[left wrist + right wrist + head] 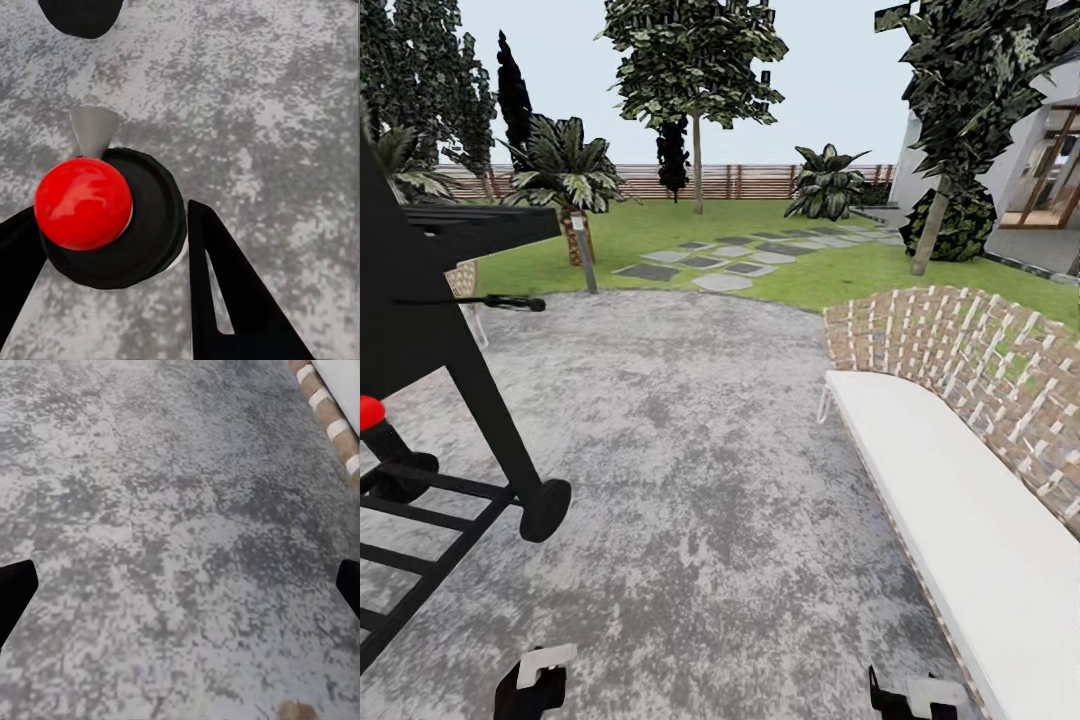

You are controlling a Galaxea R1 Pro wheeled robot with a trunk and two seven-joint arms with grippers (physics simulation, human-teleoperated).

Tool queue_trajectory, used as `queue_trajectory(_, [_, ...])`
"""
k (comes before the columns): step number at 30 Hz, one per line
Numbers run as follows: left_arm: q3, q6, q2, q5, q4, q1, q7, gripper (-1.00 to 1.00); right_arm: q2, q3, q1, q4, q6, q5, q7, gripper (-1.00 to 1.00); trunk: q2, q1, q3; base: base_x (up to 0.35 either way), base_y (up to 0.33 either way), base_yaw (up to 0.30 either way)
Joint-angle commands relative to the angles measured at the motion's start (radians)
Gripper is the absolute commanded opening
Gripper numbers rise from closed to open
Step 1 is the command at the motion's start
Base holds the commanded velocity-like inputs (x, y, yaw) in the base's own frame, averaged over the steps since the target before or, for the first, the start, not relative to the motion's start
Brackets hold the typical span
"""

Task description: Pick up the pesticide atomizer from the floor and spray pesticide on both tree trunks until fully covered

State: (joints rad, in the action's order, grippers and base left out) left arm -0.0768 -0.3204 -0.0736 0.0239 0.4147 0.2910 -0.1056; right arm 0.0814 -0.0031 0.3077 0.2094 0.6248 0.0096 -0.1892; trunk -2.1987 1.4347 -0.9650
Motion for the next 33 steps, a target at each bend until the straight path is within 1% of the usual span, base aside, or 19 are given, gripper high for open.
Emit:
queue_trajectory(1, [0.0, -0.003, 0.0, 0.002, -0.001, 0.0, -0.002, -1.0, 0.0, 0.0, 0.001, -0.001, 0.003, 0.001, -0.003, 1.0, 0.0, 0.0, -0.001, 0.338, 0.0, -0.039])
queue_trajectory(17, [0.0, -0.003, 0.0, 0.002, -0.001, 0.0, 0.001, -1.0, 0.0, 0.0, 0.001, -0.001, 0.003, 0.001, -0.003, 1.0, 0.0, 0.0, -0.001, 0.339, 0.0, -0.008])
queue_trajectory(25, [0.0, -0.003, 0.0, 0.002, -0.001, 0.0, 0.001, -1.0, 0.0, 0.0, 0.001, -0.001, 0.003, 0.001, -0.003, 1.0, 0.0, 0.0, 0.003, 0.339, 0.0, -0.203])
queue_trajectory(33, [0.0, -0.003, 0.0, 0.002, -0.001, 0.0, 0.001, -1.0, 0.0, 0.0, 0.001, -0.001, 0.003, 0.001, -0.003, 1.0, 0.0, 0.0, 0.004, 0.338, 0.0, -0.023])
